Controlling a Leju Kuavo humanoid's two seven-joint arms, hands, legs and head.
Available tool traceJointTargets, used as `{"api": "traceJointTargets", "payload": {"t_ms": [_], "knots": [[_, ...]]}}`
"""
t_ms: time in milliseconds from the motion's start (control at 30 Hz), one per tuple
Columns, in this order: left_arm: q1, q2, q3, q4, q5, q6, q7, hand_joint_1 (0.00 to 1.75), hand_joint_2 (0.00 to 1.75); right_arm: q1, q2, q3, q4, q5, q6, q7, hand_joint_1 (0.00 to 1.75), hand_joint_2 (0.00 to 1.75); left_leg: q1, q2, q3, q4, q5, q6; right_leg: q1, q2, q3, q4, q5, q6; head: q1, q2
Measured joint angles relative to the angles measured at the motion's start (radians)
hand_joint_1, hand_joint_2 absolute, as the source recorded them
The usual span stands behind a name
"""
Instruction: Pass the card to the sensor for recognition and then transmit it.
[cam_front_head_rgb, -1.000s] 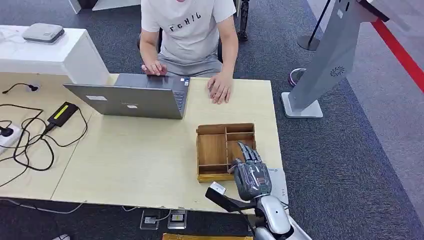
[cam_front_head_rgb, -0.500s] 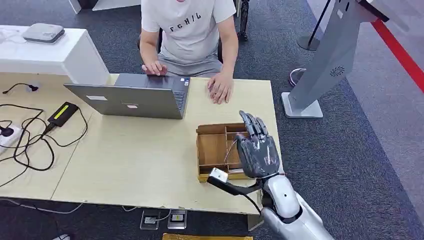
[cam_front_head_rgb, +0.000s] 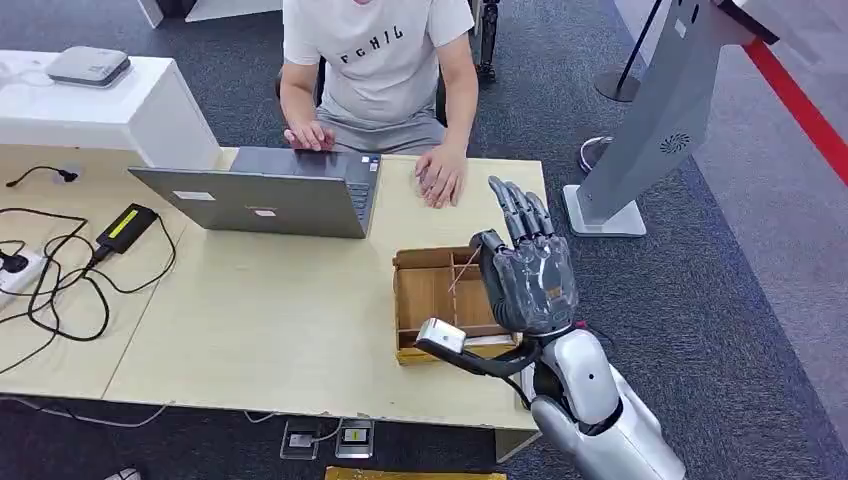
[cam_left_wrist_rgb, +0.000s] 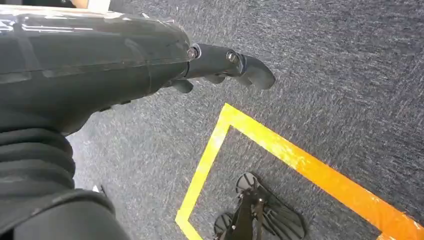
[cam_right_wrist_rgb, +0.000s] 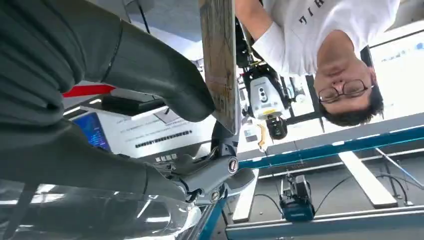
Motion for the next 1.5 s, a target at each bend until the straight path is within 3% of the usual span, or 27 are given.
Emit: {"api": "traceJointTargets", "payload": {"t_ms": [133,267,433,467,667,1000,1333,1367,1400,1500], "knots": [[-0.004,-0.001,-0.013,0.000,-0.003,0.000,0.000,0.00,0.00,-0.066,0.010,0.004,0.036,-0.006,0.021,-0.030,1.75,1.75,0.000,0.000,0.000,0.000,0.000,0.000,0.000,0.000,0.000,0.000,0.000,0.000,0.000,0.000],[-0.007,-0.002,-0.022,-0.001,-0.008,-0.003,0.000,0.00,0.00,-0.174,0.053,0.011,0.160,0.009,0.032,-0.071,1.75,1.75,0.000,-0.001,0.000,0.000,0.001,-0.001,0.000,0.000,0.000,0.001,0.001,0.000,0.000,0.000],[-0.008,-0.001,-0.025,-0.001,-0.010,-0.004,0.000,0.00,0.00,-0.208,0.069,0.014,0.198,0.015,0.032,-0.080,1.75,1.75,0.000,-0.001,0.000,0.000,0.001,-0.001,0.000,0.000,0.000,0.001,0.001,0.000,0.000,0.000],[-0.012,-0.002,-0.038,-0.003,-0.011,-0.007,0.000,0.00,0.00,-0.335,0.152,0.031,0.403,0.037,0.048,-0.089,1.75,1.75,0.001,-0.004,-0.001,0.000,0.003,-0.002,0.001,-0.002,0.000,0.001,0.001,0.000,0.000,0.000],[-0.012,-0.004,-0.049,-0.003,-0.013,-0.006,0.020,0.00,0.00,-0.470,0.251,0.055,0.628,0.071,0.076,-0.086,1.75,1.75,0.002,-0.004,-0.002,0.000,0.003,-0.002,0.002,-0.002,0.000,0.001,0.001,0.000,0.000,0.000],[-0.012,-0.007,-0.066,-0.004,-0.009,0.001,0.044,0.00,0.00,-0.519,0.329,0.078,0.775,0.066,0.100,-0.092,1.75,1.75,0.002,-0.004,-0.002,0.000,0.002,-0.002,0.002,-0.002,-0.001,0.000,0.001,0.000,0.000,0.000],[-0.011,-0.010,-0.073,-0.004,-0.010,-0.003,0.060,0.00,0.00,-0.518,0.352,0.099,0.837,0.076,0.099,-0.081,1.75,1.75,0.002,-0.004,-0.002,0.000,0.002,-0.002,0.002,-0.002,-0.001,0.000,0.001,0.000,0.000,0.000],[-0.011,-0.010,-0.073,-0.004,-0.010,-0.003,0.060,0.00,0.00,-0.518,0.352,0.102,0.839,0.077,0.099,-0.078,0.00,1.75,0.002,-0.004,-0.002,0.000,0.002,-0.002,0.002,-0.002,-0.001,0.000,0.001,0.000,0.000,0.000],[-0.011,-0.010,-0.074,-0.004,-0.010,-0.003,0.060,0.00,0.00,-0.518,0.352,0.103,0.842,0.077,0.099,-0.075,0.00,0.00,0.002,-0.004,-0.002,0.000,0.002,-0.002,0.002,-0.002,-0.001,0.000,0.001,0.000,0.000,0.000],[-0.011,-0.010,-0.074,-0.004,-0.010,-0.003,0.060,0.00,0.00,-0.518,0.352,0.106,0.848,0.088,0.090,-0.070,0.00,0.00,0.002,-0.004,-0.002,0.000,0.002,-0.002,0.002,-0.002,-0.001,0.000,0.001,0.000,0.000,0.000]]}}
